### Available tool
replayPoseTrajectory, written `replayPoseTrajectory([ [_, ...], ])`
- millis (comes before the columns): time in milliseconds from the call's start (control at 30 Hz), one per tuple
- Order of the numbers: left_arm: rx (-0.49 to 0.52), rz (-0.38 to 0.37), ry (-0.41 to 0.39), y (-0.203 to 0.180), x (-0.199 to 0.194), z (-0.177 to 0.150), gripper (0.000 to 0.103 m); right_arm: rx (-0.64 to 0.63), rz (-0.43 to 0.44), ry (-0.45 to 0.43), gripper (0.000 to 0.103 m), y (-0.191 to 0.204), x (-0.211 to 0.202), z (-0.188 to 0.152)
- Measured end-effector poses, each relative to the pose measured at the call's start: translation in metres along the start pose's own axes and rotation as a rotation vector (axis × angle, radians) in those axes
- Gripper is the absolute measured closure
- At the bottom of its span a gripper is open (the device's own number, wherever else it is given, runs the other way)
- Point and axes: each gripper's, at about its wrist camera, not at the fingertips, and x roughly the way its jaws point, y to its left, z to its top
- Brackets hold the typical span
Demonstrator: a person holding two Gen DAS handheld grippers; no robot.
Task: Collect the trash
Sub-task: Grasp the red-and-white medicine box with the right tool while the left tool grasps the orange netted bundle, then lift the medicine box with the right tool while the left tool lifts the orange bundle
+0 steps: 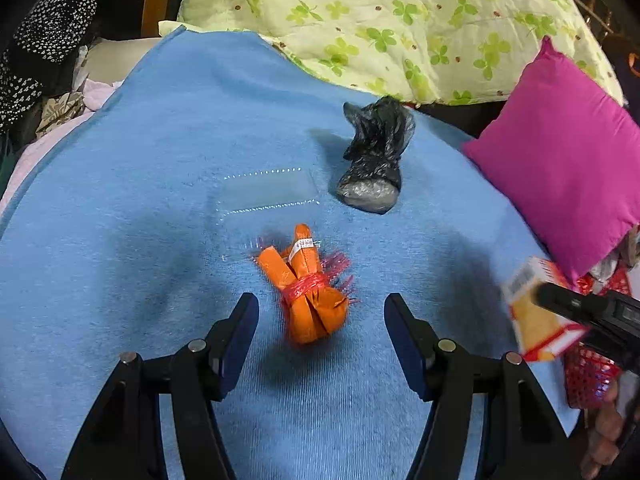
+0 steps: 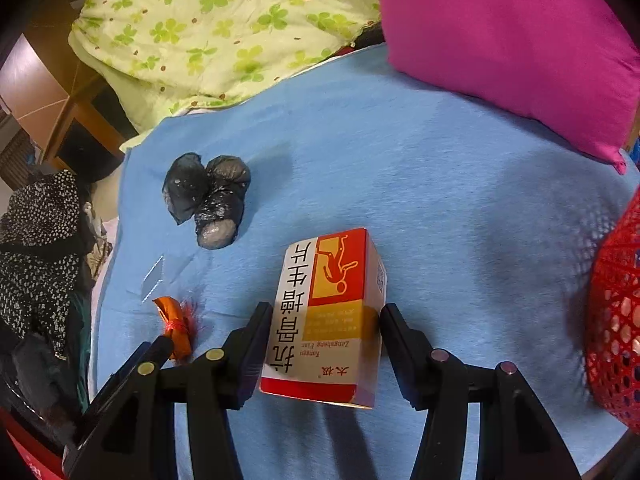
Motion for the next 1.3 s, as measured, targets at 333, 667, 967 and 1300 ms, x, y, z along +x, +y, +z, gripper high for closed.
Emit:
replayPoseTrajectory([
  [333,0.017,0.088,0.009,0.000,0.012,-0.004,0.038,0.011,0.030,-0.010,0.045,-0.013,-0.008,-0.001],
  [667,0.047,0.065,0.016,-0.002,0.010,-0.006,0.067,-0.027,0.030,0.016,0.045,-0.005,0.001,-0.006],
  [967,0.080,0.057,0.002,-0.007,0.006,-0.008,0.072,-0.033,0.030,0.019,0.045,-0.003,0.002,-0.006],
  [1300,0.086,0.046,-0.002,-0.007,0.002,-0.009,0.072,-0.032,0.032,0.029,0.043,-0.005,0.005,-0.007],
])
